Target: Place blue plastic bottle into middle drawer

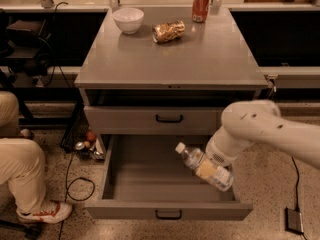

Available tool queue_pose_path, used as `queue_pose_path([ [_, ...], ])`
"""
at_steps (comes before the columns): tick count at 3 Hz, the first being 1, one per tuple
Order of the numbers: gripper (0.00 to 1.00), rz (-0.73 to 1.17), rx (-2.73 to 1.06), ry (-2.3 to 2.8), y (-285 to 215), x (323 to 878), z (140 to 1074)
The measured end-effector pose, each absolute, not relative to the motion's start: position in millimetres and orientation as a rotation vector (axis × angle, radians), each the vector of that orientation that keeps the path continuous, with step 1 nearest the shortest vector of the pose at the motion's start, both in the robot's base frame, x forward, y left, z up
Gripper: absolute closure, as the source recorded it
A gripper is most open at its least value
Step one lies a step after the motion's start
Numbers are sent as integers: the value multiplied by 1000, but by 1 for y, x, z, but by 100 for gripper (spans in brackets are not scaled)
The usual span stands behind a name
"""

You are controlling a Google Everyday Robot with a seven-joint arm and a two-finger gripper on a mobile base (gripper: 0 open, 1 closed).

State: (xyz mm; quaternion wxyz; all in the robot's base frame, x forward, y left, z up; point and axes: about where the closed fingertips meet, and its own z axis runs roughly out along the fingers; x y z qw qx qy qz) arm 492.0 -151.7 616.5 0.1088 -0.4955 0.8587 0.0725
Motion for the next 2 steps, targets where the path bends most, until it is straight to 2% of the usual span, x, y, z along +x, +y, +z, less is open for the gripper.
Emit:
queue_pose_path([
  [2,100,377,-1327,2459,-112,530,508],
])
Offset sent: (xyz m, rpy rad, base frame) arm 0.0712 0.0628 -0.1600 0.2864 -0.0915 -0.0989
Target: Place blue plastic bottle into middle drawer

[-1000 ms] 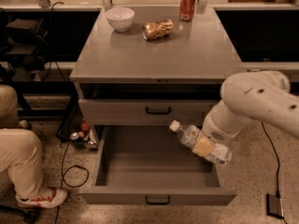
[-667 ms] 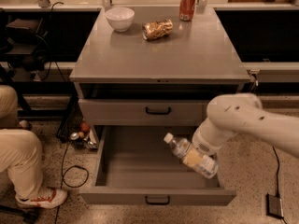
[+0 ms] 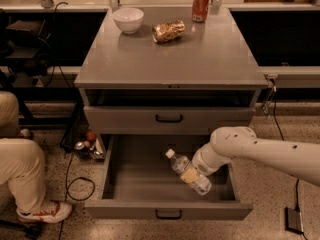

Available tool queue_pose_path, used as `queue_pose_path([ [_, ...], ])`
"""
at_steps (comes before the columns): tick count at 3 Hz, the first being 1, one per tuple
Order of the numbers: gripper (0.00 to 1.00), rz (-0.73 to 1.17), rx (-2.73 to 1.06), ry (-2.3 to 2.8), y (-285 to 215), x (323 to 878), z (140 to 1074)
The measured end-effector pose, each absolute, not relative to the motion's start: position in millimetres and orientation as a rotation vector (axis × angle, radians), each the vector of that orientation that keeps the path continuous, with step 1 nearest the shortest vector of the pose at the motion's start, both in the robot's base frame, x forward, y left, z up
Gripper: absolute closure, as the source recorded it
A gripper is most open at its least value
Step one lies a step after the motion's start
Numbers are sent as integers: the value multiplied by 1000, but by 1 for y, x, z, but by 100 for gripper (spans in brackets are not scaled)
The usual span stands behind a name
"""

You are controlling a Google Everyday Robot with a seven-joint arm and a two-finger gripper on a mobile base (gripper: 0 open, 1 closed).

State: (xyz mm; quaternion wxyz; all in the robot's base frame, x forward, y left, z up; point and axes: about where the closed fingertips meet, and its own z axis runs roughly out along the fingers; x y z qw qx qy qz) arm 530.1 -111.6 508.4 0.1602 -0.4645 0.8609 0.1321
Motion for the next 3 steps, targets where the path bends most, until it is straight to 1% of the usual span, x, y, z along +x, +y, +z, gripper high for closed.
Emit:
queue_pose_path([
  [2,100,486,-1265,2414,-72,555,440],
  [3,79,565,-1265,2418,-48,557,409],
])
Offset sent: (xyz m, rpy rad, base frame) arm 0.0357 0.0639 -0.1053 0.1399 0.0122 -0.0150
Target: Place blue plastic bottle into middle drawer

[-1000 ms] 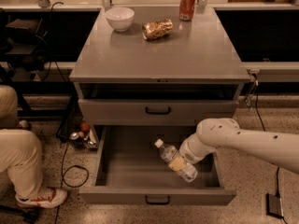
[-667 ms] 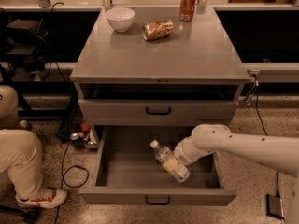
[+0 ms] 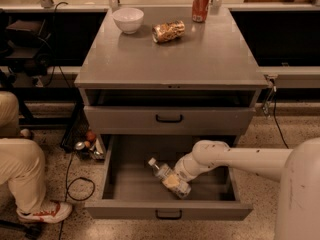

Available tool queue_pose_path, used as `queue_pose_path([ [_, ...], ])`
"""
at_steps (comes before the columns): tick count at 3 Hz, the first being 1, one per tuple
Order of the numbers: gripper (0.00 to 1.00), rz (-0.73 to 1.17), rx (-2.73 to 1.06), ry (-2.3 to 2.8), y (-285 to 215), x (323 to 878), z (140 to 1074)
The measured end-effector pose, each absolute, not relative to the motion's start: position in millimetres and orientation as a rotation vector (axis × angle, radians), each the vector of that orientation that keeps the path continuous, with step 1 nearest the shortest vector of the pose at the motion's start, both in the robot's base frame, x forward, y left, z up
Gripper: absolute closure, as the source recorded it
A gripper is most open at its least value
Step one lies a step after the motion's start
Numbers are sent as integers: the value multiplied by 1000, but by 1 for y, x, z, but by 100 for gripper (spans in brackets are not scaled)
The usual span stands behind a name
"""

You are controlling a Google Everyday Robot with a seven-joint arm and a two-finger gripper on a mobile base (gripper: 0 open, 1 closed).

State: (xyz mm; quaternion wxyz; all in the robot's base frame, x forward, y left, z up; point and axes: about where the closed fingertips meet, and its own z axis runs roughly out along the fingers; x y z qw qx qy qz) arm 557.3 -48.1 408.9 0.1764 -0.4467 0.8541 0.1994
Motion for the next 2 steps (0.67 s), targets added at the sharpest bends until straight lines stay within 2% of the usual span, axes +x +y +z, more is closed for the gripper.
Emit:
queue_pose_path([
  [2,32,621,-1251,2414,-38,558,396],
])
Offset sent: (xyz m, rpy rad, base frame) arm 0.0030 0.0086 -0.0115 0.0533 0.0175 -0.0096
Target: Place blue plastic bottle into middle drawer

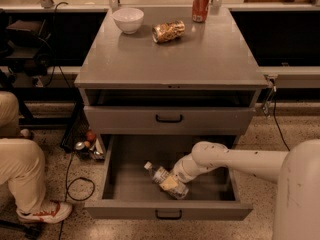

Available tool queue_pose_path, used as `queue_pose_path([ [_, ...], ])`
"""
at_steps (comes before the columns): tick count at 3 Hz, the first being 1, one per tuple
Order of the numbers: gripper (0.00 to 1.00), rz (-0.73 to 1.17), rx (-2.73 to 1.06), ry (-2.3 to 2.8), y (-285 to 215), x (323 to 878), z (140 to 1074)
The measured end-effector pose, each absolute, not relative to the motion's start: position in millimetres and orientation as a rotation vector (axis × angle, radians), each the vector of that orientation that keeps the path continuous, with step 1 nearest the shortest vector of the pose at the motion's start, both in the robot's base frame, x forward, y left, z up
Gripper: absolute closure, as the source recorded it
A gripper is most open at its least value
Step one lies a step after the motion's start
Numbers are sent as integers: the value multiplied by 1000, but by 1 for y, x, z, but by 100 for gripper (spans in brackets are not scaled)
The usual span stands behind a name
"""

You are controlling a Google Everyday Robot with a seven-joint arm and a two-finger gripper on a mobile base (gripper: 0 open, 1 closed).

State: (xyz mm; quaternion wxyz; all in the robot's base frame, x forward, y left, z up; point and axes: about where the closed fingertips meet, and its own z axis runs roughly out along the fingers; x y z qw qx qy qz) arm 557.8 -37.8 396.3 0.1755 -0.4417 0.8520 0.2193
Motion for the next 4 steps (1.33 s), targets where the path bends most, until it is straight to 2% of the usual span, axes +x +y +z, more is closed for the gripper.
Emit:
queue_pose_path([
  [1,2,622,-1217,2398,-48,558,406],
  [2,0,611,-1187,2387,-59,559,417],
  [3,0,547,-1106,2414,-107,538,450],
  [4,0,427,-1016,2466,-176,503,498],
])
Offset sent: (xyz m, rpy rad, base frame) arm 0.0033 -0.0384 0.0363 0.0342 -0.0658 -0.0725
